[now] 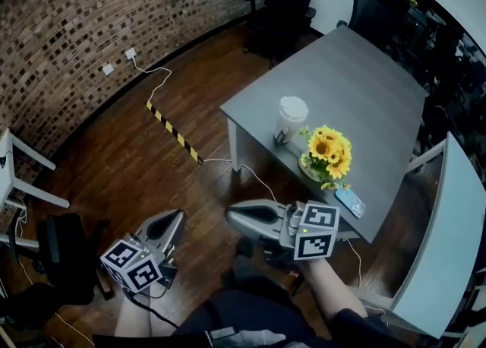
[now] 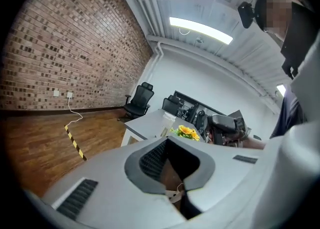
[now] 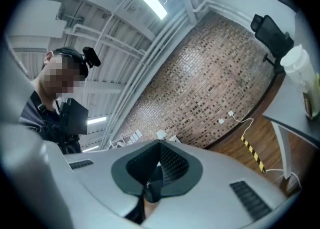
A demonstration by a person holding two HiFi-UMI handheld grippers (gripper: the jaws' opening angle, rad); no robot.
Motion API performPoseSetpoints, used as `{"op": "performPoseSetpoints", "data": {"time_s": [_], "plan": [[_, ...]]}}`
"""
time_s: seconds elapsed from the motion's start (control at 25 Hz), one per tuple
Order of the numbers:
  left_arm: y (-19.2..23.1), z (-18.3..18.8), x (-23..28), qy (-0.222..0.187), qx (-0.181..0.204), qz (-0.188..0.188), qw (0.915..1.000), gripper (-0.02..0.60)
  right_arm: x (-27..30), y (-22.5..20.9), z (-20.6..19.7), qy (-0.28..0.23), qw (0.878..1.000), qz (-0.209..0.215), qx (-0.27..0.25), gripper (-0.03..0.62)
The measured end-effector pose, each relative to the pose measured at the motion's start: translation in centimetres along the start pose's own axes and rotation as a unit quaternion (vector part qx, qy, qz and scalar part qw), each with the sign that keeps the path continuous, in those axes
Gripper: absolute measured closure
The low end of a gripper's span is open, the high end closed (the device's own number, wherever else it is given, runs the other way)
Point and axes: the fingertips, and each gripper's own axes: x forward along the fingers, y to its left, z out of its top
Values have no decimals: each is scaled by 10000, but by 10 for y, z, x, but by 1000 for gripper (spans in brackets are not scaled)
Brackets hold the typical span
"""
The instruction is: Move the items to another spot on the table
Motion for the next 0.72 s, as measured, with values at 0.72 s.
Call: {"op": "performPoseSetpoints", "data": {"time_s": [0.72], "plan": [[-56, 78, 182, 564, 1636, -1610, 9717, 586, -113, -88, 87, -844, 9364, -2933, -1732, 615]]}}
